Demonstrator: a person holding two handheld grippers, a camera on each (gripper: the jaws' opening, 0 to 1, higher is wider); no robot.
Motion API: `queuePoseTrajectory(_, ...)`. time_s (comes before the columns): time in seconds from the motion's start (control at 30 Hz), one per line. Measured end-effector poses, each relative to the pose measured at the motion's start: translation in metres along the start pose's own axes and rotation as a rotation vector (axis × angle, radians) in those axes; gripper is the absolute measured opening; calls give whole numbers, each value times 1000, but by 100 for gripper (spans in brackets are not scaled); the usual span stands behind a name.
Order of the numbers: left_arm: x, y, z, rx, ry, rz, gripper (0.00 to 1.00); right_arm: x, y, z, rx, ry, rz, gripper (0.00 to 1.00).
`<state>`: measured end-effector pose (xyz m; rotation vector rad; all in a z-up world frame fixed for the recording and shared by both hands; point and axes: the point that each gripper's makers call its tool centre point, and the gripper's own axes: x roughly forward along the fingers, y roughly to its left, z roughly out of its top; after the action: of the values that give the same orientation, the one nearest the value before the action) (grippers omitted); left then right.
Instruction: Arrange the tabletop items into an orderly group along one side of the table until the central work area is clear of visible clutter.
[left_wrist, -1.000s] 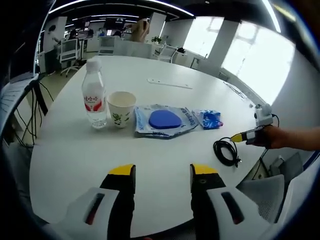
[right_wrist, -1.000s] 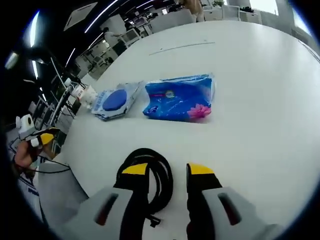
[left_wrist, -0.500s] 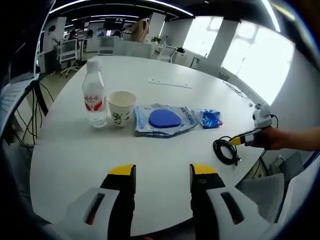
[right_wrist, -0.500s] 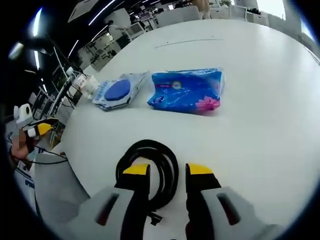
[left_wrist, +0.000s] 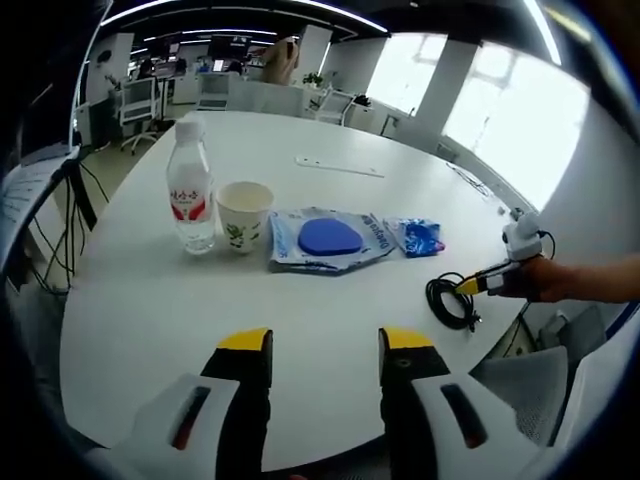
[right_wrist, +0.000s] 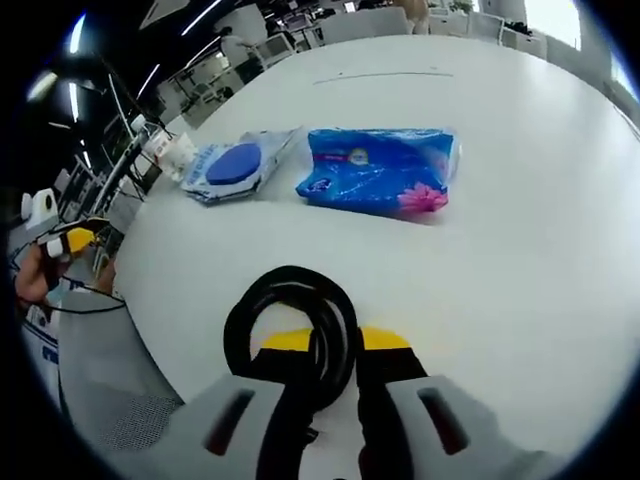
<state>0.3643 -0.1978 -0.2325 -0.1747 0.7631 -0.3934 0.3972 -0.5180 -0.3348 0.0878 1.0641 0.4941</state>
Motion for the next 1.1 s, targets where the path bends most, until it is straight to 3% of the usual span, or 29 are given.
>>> queuePoseTrajectory(0.5, 2, -2, -3, 4, 10, -7, 41, -1, -1, 0, 56, 9, 6, 4)
queuePoseTrajectory(1.1, 0, 1, -7, -11, 5, -3, 42, 0, 22, 39, -65, -34, 30, 2)
